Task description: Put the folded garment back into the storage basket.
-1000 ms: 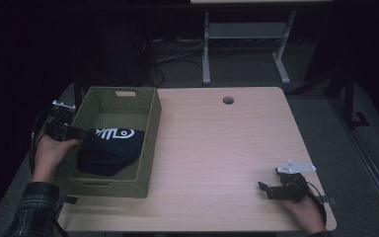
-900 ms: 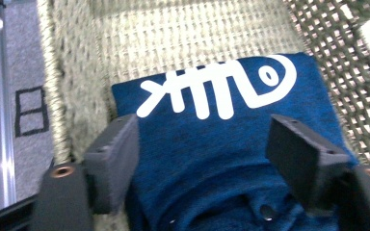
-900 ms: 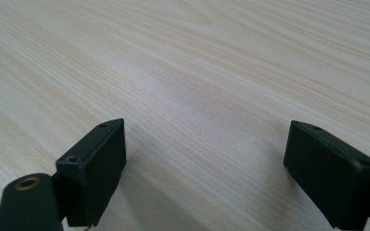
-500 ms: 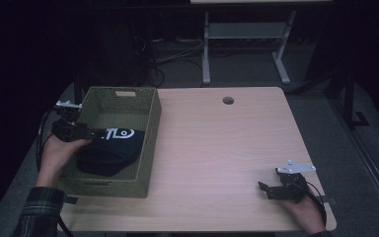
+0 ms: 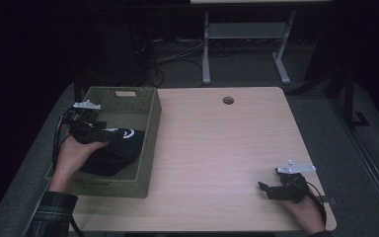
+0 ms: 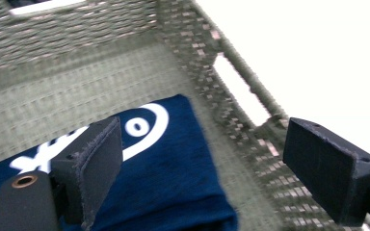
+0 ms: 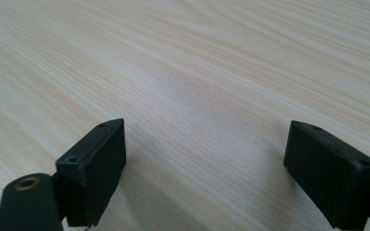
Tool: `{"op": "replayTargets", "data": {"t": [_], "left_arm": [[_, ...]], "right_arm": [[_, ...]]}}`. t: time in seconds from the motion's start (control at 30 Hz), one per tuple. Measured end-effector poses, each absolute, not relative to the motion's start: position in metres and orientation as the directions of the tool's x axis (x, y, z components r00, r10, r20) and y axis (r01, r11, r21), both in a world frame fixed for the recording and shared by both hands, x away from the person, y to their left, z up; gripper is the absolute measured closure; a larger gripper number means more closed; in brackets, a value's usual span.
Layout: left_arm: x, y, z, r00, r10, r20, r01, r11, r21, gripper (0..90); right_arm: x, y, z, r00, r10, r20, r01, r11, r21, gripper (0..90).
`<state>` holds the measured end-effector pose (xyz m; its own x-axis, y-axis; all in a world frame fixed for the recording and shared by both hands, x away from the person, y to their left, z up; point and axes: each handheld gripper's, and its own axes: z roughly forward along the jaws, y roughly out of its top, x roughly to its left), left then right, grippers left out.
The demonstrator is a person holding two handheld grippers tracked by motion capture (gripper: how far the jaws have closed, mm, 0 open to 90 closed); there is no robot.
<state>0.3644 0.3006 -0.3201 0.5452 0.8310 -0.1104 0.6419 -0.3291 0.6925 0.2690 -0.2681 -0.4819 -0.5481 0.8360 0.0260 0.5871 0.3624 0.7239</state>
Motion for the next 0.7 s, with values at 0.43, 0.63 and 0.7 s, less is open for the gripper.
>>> {"op": "replayTargets", "data": {"t": [0.43, 0.63, 0.7], "left_arm": [[0.355, 0.24, -0.325, 0.652, 0.75, -0.114, 0.572, -0.387, 0.723, 13.8], [0.351, 0.213, -0.333, 0.692, 0.711, -0.124, 0.554, -0.414, 0.722, 13.8], [0.35, 0.204, -0.334, 0.704, 0.699, -0.124, 0.548, -0.423, 0.722, 13.8]], "right_arm": [[0.269, -0.268, -0.482, -0.547, 0.837, 0.028, 0.588, 0.361, 0.724, 14.5], [0.269, -0.268, -0.482, -0.547, 0.837, 0.028, 0.589, 0.36, 0.724, 14.5], [0.269, -0.268, -0.482, -0.547, 0.837, 0.027, 0.588, 0.361, 0.724, 14.5]]}}
